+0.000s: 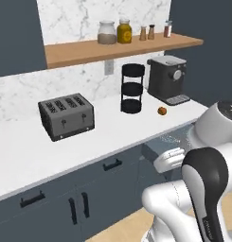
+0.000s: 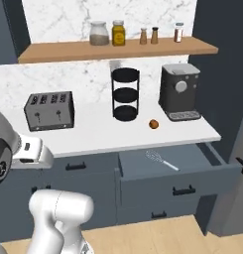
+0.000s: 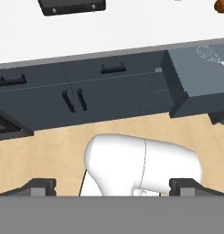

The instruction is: Pick the whisk from the drawer and place it on the counter.

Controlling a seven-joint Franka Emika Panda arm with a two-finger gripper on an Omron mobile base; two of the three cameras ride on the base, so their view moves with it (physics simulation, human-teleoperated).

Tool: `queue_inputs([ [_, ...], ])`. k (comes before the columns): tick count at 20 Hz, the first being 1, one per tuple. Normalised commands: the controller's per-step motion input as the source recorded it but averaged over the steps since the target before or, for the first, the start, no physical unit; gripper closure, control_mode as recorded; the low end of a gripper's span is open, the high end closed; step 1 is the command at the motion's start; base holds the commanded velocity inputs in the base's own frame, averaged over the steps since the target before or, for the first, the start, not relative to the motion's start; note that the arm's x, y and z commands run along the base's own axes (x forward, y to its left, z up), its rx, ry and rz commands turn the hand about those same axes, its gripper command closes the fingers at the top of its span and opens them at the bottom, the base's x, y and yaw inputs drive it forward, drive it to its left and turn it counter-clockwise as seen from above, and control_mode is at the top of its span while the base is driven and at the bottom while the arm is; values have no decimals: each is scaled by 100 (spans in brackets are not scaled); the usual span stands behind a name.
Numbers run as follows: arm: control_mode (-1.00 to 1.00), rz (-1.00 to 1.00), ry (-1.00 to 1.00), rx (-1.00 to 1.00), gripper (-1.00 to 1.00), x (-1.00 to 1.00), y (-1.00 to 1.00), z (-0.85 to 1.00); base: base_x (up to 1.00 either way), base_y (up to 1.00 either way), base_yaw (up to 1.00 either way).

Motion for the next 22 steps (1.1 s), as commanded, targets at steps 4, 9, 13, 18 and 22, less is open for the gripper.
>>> queue_inputs([
  [4,100,0,0,0,-100,0,0,0,27,65,-77],
  [9,100,0,0,0,-100,0,0,0,46,15,-72],
  [13,100,0,0,0,-100,0,0,0,27,6,-44],
  [18,-100,0,0,0,-100,0,-7,0,0,0,-1],
  [22,-100,-8,0,4,-100,-1,-79,0,0,0,0],
])
